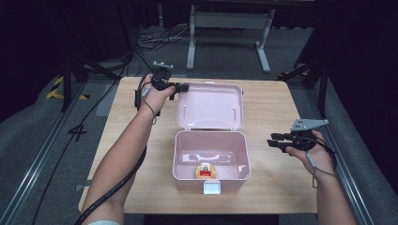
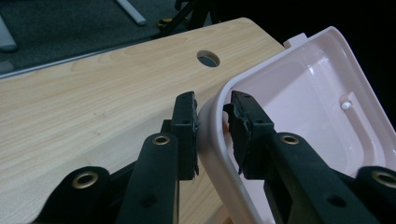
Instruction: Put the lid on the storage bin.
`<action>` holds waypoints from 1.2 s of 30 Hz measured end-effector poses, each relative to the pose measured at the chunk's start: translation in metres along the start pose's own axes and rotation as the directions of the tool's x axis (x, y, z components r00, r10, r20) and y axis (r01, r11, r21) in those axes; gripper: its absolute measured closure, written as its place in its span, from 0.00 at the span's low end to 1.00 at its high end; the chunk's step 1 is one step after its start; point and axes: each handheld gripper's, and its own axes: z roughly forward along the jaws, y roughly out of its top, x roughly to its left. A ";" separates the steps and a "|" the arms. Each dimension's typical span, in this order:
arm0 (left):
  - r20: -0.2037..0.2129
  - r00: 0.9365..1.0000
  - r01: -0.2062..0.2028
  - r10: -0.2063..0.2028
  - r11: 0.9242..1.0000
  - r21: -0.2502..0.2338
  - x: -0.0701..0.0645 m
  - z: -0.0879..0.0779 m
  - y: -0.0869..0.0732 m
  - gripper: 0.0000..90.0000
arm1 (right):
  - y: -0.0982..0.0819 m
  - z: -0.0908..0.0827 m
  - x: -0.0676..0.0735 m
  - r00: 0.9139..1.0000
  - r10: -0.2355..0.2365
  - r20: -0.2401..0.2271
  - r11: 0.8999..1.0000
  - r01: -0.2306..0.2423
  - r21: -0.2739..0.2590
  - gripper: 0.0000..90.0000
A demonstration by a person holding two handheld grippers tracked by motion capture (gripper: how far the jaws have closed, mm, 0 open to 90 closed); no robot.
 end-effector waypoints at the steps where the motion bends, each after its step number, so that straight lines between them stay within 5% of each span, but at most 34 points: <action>1: -0.002 1.000 -0.012 0.012 1.000 -0.007 -0.002 -0.003 0.002 0.81 | 0.001 -0.001 0.000 1.000 0.005 0.000 1.000 -0.005 0.000 0.71; 23: -0.003 0.993 -0.120 0.120 0.990 -0.072 -0.034 -0.043 0.014 0.83 | 0.011 -0.003 0.014 0.999 0.013 -0.045 0.999 -0.015 -0.042 0.73; 36: -0.003 0.975 -0.220 0.221 0.967 -0.131 -0.066 -0.073 0.010 0.79 | 0.018 -0.004 0.026 0.998 -0.007 -0.064 0.999 0.004 -0.044 0.74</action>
